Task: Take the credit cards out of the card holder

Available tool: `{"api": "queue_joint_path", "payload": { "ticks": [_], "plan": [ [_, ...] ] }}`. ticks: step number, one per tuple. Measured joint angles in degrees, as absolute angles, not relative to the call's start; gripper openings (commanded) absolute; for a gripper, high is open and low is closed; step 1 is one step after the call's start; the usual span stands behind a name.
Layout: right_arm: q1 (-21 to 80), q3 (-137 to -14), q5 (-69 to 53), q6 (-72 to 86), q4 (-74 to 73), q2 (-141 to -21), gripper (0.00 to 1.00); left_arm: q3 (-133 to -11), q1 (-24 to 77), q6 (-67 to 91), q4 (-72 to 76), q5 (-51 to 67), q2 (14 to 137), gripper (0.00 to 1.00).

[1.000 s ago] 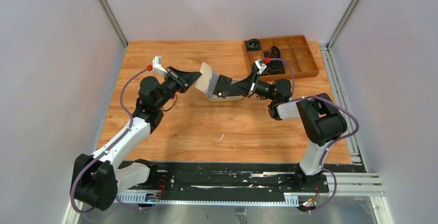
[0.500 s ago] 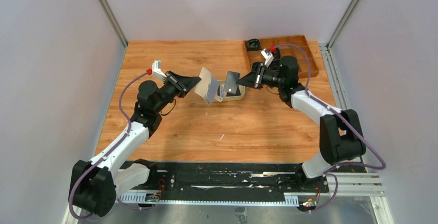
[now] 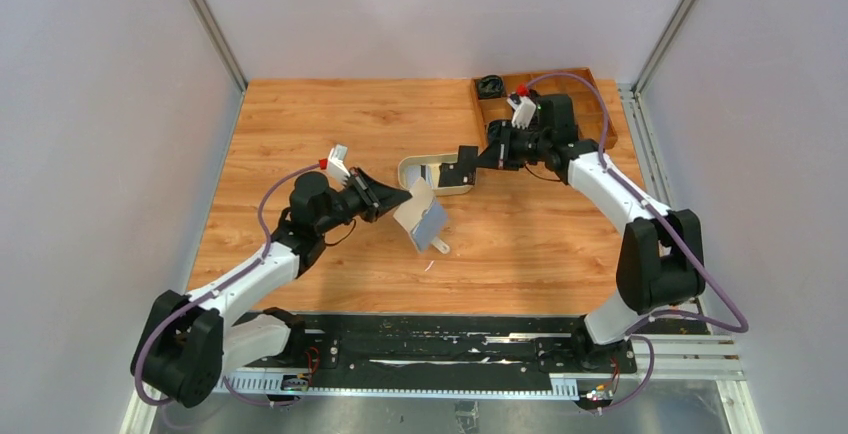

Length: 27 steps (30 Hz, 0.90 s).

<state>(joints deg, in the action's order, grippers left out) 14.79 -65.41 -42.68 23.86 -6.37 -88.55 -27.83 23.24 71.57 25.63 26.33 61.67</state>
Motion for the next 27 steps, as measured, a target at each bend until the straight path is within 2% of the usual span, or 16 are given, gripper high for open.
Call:
{"api": "queue_joint_path", "payload": {
  "ticks": [4, 10, 19, 27],
  "plan": [
    [14.76, -72.14, -39.05, 21.34, -12.43, -92.05, 0.0, -26.39, 23.68, 71.5, 28.29, 29.02, 66.17, 0.0],
    [14.72, -81.71, -34.04, 18.0, -20.01, -96.88, 0.0, -19.84, 23.99, 73.67, 39.77, 31.66, 77.03, 0.0],
    [15.9, -88.47, -26.57, 14.96, -31.33, -103.81, 0.0, -15.7, 24.12, 75.55, 59.07, 32.97, 91.98, 0.0],
    [18.39, -94.11, -25.02, 14.26, -35.0, -109.51, 0.0, -14.02, 22.7, 78.56, 76.07, 33.91, 102.78, 0.0]
  ]
}}
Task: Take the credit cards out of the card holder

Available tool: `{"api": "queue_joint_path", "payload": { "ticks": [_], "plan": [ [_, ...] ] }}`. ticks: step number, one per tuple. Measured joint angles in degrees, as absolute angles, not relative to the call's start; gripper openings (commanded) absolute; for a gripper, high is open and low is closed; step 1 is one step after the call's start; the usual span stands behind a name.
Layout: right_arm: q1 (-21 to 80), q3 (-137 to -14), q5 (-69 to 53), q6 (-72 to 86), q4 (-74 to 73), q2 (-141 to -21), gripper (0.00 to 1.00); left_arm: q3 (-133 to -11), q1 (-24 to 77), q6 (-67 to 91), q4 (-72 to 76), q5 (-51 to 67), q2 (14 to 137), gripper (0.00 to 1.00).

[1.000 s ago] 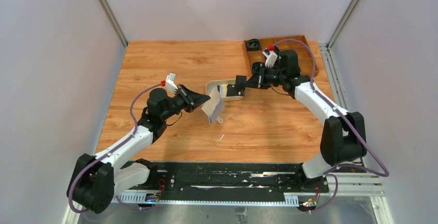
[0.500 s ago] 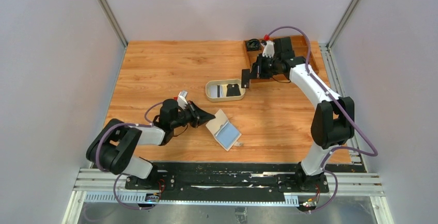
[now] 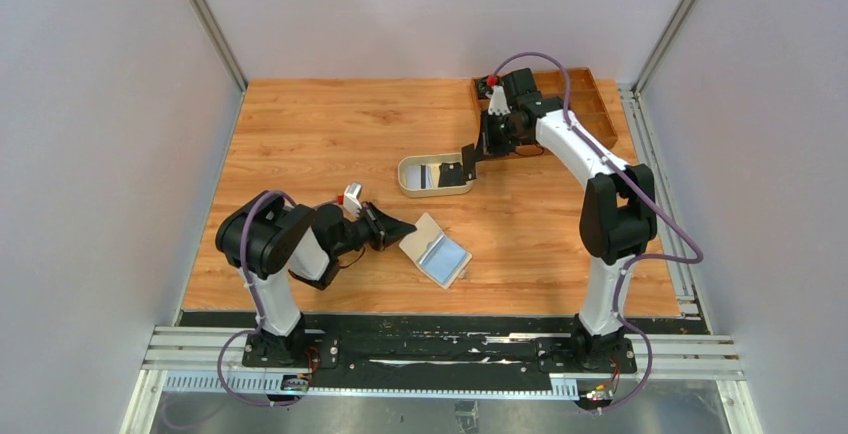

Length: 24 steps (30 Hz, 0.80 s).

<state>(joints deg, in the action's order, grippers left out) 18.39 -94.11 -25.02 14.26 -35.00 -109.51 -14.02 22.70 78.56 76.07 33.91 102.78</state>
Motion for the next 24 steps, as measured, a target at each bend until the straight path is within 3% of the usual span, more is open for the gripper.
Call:
{"api": "queue_joint_path", "payload": {
  "ticks": [5, 12, 20, 24],
  "plan": [
    [19.75, -99.15, -25.47, 14.5, -35.2, -114.15, 0.0, -13.08, 21.91, 78.89, 82.48, 33.87, 105.91, 0.0],
    [20.36, -102.83, -26.41, 16.4, -34.76, -119.26, 0.0, -12.82, 21.82, 73.91, 79.4, 31.59, 104.18, 0.0],
    [20.99, -103.02, -27.09, 18.0, -34.06, -122.5, 0.0, -17.45, 21.82, 57.6, 51.35, 23.75, 85.86, 0.0],
    [21.3, -103.02, -27.68, 18.57, -33.8, -123.94, 0.0, -20.8, 21.82, 51.53, 41.89, 20.36, 82.28, 0.0]
  ]
}}
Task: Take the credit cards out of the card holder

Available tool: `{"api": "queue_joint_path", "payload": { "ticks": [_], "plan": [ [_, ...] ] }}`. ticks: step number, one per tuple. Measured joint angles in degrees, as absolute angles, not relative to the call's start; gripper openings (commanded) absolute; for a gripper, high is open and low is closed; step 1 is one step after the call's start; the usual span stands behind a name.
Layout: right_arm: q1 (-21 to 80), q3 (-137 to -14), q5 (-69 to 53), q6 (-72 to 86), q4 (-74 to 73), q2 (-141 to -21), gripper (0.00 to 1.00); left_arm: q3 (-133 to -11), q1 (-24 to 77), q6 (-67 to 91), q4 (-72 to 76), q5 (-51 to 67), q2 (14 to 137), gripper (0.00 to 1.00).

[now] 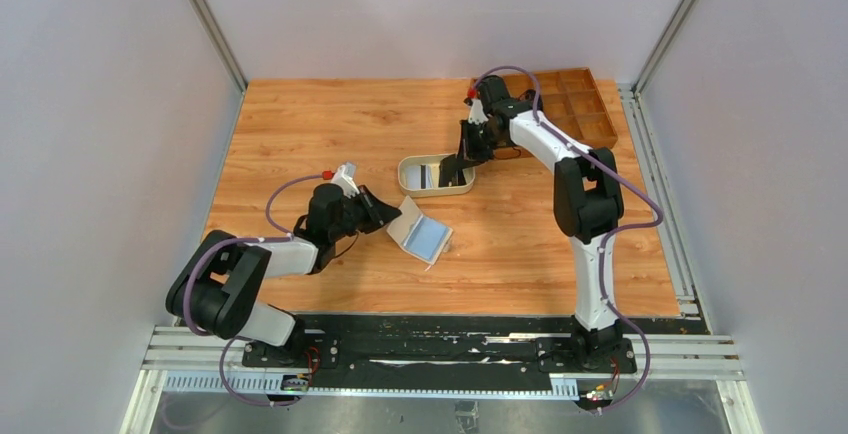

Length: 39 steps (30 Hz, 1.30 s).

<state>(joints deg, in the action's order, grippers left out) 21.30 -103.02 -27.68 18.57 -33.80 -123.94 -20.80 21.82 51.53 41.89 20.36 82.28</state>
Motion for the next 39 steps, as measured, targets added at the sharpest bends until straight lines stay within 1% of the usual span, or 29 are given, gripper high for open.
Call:
{"api": "queue_joint_path", "payload": {
  "ticks": [4, 17, 34, 37, 39],
  "plan": [
    [21.37, -103.02, -28.23, 19.11, -33.36, -124.73, 0.0, -20.93, 21.76, 48.42, 35.75, 18.11, 82.28, 0.0],
    [21.37, -103.02, -27.94, 19.66, -32.97, -125.56, 0.0, -21.3, 21.76, 43.99, 26.98, 13.58, 82.02, 0.0],
    [21.34, -105.6, -24.56, 18.35, -35.46, -126.76, 0.0, -21.85, 21.76, 43.16, 25.1, 12.36, 81.95, 0.0],
    [21.3, -106.39, -24.16, 17.98, -36.25, -127.0, 0.08, -21.85, 21.76, 43.03, 25.04, 12.36, 81.93, 0.0],
    [21.21, -106.85, -23.88, 17.52, -36.8, -127.04, 0.16, -21.85, 21.76, 43.03, 24.82, 12.36, 81.89, 0.0]
  ]
}}
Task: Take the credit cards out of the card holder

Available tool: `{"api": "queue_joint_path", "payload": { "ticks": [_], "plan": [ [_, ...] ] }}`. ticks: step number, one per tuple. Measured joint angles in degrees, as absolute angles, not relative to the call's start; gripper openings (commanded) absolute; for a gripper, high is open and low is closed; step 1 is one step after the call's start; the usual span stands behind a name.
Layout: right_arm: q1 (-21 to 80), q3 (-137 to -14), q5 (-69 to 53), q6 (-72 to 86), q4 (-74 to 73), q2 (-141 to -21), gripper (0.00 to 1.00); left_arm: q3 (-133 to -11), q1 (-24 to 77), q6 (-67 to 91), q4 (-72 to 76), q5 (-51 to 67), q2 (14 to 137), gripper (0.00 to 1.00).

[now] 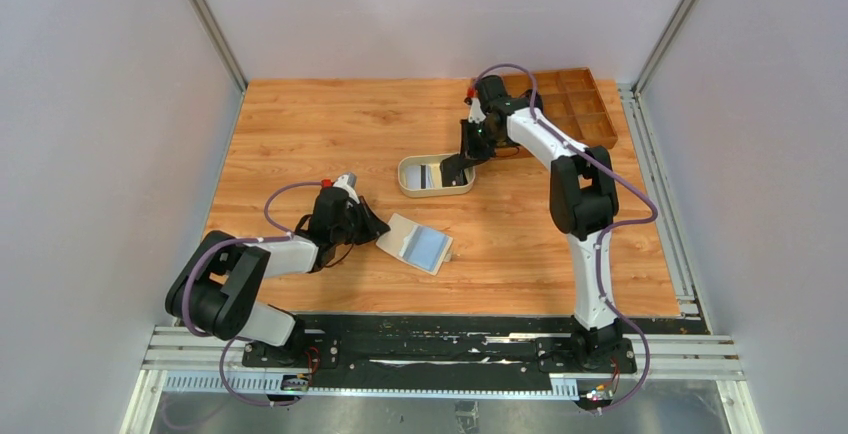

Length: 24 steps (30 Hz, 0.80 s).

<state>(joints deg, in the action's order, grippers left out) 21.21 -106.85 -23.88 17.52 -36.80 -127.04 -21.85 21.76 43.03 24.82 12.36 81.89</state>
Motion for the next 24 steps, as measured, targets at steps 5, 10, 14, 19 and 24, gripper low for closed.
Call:
{"api": "queue_joint_path", "payload": {
  "ticks": [5, 10, 14, 19, 24],
  "plan": [
    [21.12, -107.98, -22.41, 15.94, -38.11, -127.07, 0.33, -21.85, 21.76, 42.98, 24.05, 12.34, 81.23, 0.0],
    [21.34, -110.43, -22.44, 14.33, -38.83, -127.04, 0.38, -21.85, 21.76, 42.94, 23.81, 12.32, 80.82, 0.0],
    [23.05, -112.38, -22.24, 13.61, -38.87, -127.02, 0.36, -21.85, 21.76, 42.78, 23.49, 12.16, 80.36, 0.0],
    [27.35, -112.97, -22.41, 14.0, -38.5, -127.15, 0.29, -21.85, 21.76, 42.54, 23.11, 11.77, 79.4, 0.0],
    [30.52, -112.97, -22.7, 15.44, -37.74, -128.53, 0.16, -21.85, 21.76, 42.28, 22.33, 11.31, 78.43, 0.0]
  ]
}}
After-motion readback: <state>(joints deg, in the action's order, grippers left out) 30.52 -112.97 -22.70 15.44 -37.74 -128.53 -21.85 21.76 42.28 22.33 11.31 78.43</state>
